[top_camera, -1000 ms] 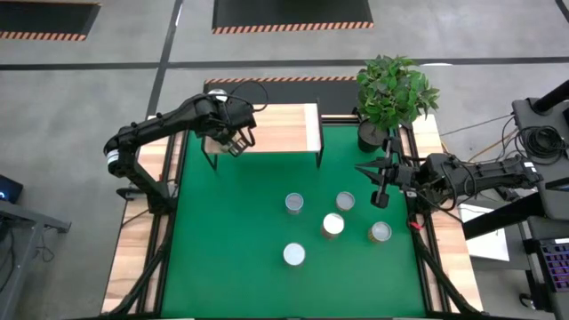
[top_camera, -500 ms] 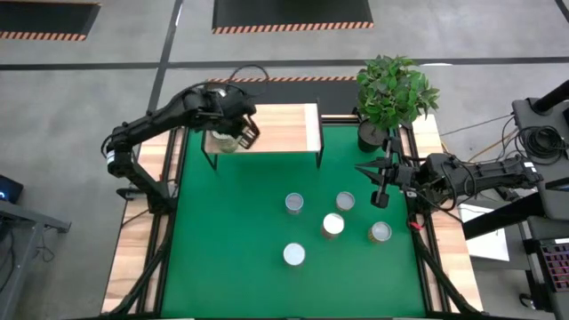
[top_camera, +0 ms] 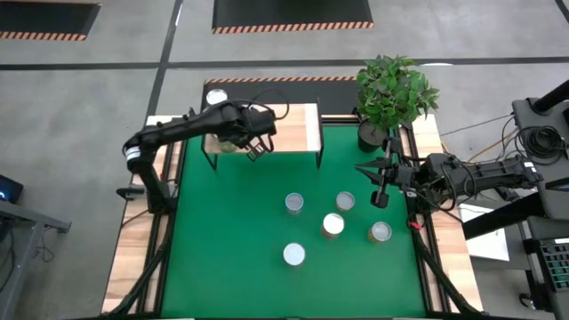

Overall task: Pick and place cans onto a shelf
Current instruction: Put the pear can on the shelf

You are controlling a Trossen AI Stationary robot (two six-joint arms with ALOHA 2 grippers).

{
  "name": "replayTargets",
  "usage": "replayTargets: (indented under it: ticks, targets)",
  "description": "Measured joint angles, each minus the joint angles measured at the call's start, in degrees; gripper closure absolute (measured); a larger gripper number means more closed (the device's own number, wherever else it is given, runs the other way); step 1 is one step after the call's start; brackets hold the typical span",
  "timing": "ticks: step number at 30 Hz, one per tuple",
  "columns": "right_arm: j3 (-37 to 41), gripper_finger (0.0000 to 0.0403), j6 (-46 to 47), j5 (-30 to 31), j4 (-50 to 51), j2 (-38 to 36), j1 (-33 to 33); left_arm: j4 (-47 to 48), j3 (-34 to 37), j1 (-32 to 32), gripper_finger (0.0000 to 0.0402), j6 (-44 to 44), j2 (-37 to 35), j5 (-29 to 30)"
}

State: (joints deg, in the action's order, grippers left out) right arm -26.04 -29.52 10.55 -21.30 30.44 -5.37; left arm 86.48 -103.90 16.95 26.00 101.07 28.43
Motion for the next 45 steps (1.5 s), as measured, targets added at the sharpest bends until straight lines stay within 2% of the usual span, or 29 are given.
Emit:
replayTargets:
  ticks: [4, 10, 14, 18, 27, 30, 34, 38, 42, 45]
  targets:
    - [0.00, 0.0385, -0.02, 0.00, 0.01, 0.00, 0.00, 3.63, -0.08, 0.02, 0.0401, 0.93, 1.13, 1.57]
    - [0.00, 0.0385, -0.03, 0.00, 0.02, 0.00, 0.00, 3.53, -0.11, 0.02, 0.0401, 0.78, 0.77, 2.38]
    - [0.00, 0.0385, -0.05, 0.00, 0.04, 0.00, 0.00, 3.53, -0.17, 0.02, 0.0401, 1.07, 0.15, 2.09]
    - [0.00, 0.0385, -0.07, 0.00, 0.04, 0.00, 0.00, 3.52, -0.20, -0.07, 0.0401, 1.49, -0.57, -0.60]
    - [0.00, 0.0385, -0.07, 0.02, 0.42, 0.00, 0.00, 2.40, -0.20, -0.93, 0.0401, -1.09, -4.84, 0.02]
    - [0.00, 0.0385, -0.07, 0.08, 1.17, 0.01, 0.00, -1.56, -0.20, -3.30, 0.0401, -4.63, -7.76, 1.11]
    - [0.00, 0.0385, 0.13, 0.13, 1.05, 0.09, 0.04, -11.31, -0.13, -8.42, 0.0401, -10.00, -11.90, 1.15]
    - [-1.68, 0.0385, 1.60, 1.50, 2.67, 0.91, 0.03, -23.03, 0.61, -13.99, 0.0401, -9.29, -14.42, 1.31]
    - [-3.96, 0.0385, 2.65, 3.21, 6.11, 3.34, 0.04, -31.90, 3.09, -18.68, 0.0401, -6.46, -14.48, 7.36]
    - [-5.34, 0.0385, 2.97, 3.44, 8.55, 5.52, 0.04, -33.53, 5.44, -20.03, 0.0401, -3.31, -13.23, 11.95]
